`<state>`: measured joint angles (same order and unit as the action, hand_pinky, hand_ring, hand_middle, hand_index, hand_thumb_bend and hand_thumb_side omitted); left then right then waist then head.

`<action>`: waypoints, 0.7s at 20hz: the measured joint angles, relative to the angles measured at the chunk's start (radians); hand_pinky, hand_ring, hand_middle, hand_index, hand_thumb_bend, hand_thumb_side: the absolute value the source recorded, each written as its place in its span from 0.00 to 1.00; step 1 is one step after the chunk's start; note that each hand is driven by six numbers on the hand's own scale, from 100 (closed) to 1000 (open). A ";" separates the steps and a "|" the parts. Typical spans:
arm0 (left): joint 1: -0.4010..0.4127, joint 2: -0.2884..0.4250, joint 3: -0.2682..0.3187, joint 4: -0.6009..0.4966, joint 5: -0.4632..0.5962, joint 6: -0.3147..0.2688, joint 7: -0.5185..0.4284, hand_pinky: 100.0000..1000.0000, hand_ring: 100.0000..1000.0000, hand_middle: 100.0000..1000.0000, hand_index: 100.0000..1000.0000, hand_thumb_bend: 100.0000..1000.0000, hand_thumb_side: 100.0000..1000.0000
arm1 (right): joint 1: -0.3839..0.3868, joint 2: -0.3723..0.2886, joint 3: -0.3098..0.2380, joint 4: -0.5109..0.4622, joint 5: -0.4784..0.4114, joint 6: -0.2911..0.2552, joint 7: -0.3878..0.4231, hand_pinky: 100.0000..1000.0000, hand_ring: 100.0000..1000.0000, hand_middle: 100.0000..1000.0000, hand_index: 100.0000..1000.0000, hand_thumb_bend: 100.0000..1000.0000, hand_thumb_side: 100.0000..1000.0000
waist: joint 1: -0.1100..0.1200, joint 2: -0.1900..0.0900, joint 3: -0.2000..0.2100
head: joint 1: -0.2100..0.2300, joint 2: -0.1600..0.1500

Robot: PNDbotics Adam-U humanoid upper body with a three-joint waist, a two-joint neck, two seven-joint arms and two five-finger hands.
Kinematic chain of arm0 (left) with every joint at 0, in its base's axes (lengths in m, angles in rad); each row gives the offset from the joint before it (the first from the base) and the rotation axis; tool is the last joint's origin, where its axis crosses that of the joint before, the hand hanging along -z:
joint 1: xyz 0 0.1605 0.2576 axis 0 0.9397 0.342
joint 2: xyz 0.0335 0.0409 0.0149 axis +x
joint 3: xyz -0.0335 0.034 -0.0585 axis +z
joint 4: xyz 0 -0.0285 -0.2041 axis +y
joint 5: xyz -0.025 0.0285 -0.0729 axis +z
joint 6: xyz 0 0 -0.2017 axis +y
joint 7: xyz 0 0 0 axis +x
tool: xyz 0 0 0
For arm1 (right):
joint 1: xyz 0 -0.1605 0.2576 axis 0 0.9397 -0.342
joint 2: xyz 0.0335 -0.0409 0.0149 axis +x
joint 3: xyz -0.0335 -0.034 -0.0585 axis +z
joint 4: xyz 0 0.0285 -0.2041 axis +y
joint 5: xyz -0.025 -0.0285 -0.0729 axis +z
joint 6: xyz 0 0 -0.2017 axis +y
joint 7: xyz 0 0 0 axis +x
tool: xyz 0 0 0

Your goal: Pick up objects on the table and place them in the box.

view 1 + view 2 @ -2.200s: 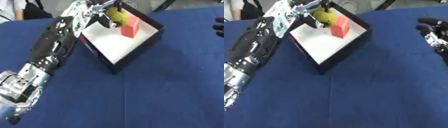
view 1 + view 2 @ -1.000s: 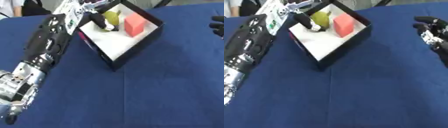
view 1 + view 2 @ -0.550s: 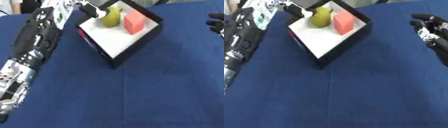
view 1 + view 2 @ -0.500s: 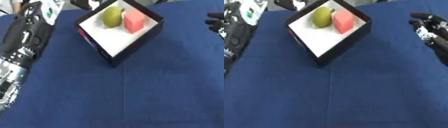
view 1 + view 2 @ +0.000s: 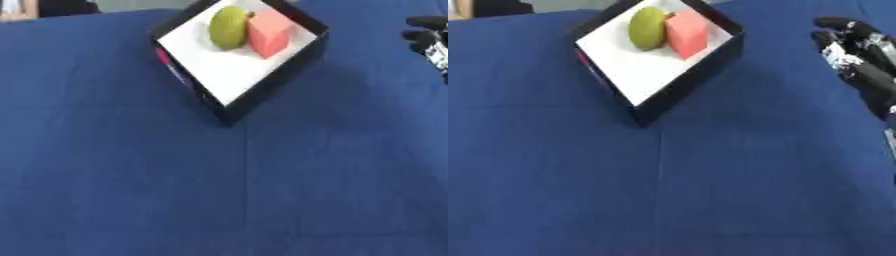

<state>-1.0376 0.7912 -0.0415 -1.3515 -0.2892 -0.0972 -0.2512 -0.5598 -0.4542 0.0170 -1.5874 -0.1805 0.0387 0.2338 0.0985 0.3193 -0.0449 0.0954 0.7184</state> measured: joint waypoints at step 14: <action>0.554 0.127 0.203 -0.326 0.408 0.098 0.367 0.69 0.76 0.74 0.86 0.00 0.59 | 0.006 -0.020 -0.053 -0.003 -0.029 -0.014 -0.073 1.00 0.92 0.91 0.83 0.00 0.41 | -0.037 -0.065 0.034 | -0.032 0.010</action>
<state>-0.4840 0.9184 0.1612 -1.6774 0.1191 0.0012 0.1160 -0.5536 -0.4745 -0.0364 -1.5909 -0.2090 0.0250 0.1606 0.0619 0.2547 -0.0110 0.0637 0.7279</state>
